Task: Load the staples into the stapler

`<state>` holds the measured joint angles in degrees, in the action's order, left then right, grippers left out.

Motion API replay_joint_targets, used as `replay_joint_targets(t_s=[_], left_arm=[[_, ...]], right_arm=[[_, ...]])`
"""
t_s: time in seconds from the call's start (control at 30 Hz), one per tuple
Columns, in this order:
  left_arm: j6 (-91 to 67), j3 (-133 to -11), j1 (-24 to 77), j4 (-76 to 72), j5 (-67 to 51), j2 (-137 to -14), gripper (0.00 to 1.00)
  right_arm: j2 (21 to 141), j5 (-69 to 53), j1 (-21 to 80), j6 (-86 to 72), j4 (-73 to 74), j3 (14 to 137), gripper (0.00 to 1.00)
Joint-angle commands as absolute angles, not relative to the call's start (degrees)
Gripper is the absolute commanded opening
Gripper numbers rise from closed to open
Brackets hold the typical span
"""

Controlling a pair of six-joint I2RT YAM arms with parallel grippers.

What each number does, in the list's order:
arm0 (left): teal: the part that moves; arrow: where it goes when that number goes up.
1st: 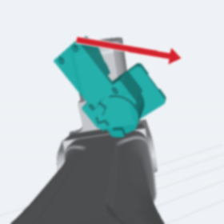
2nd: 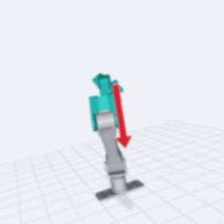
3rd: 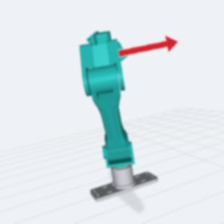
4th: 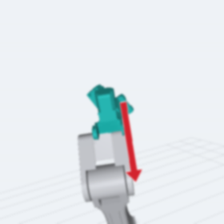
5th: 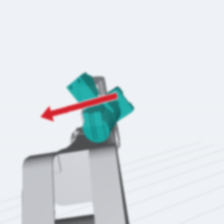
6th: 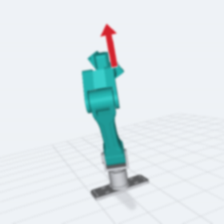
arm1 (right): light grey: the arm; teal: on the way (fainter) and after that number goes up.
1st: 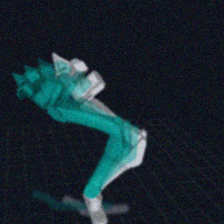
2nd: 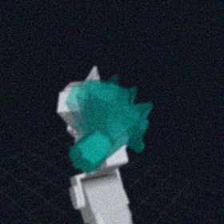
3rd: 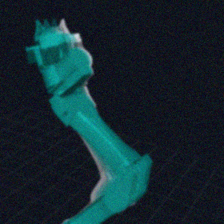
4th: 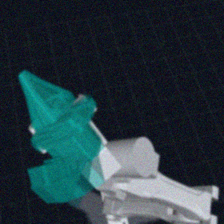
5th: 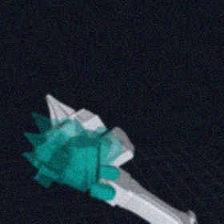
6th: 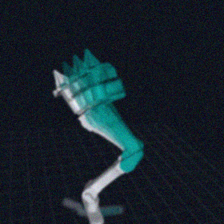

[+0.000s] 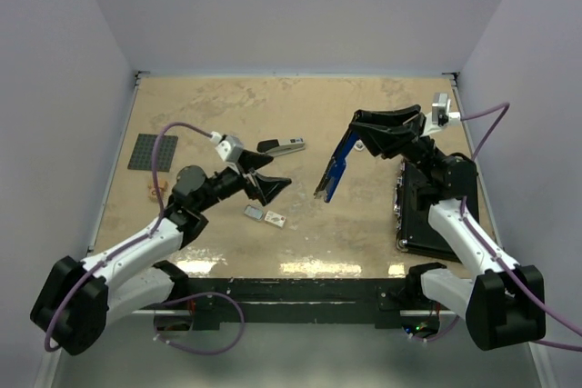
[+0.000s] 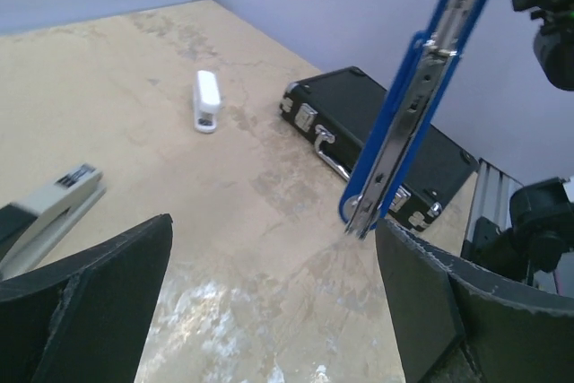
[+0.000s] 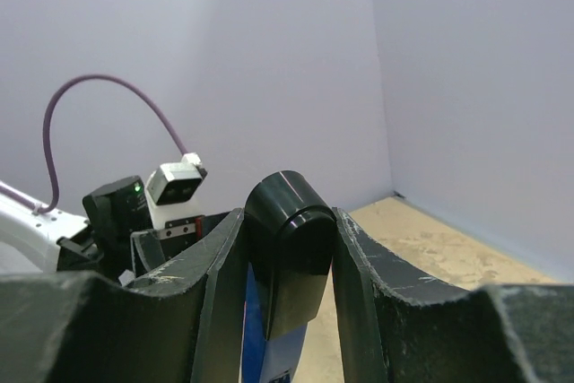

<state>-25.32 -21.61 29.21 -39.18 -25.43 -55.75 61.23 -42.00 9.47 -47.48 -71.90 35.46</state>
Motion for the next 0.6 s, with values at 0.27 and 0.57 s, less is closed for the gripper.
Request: replay_joint_targets(t_s=[0.27,0.57], left_arm=[[-15.7,-41.0,39.6,-46.5,-33.1,-73.9,1.00],[-10.4,-47.2,44.7,-42.6,-32.3,-78.4,0.88]], right_arm=[[58.6,-42.6,9.7,-47.3,-77.8,37.4,0.00],[57.2,-43.0,9.6,-46.9,-76.3,36.7,0.00]])
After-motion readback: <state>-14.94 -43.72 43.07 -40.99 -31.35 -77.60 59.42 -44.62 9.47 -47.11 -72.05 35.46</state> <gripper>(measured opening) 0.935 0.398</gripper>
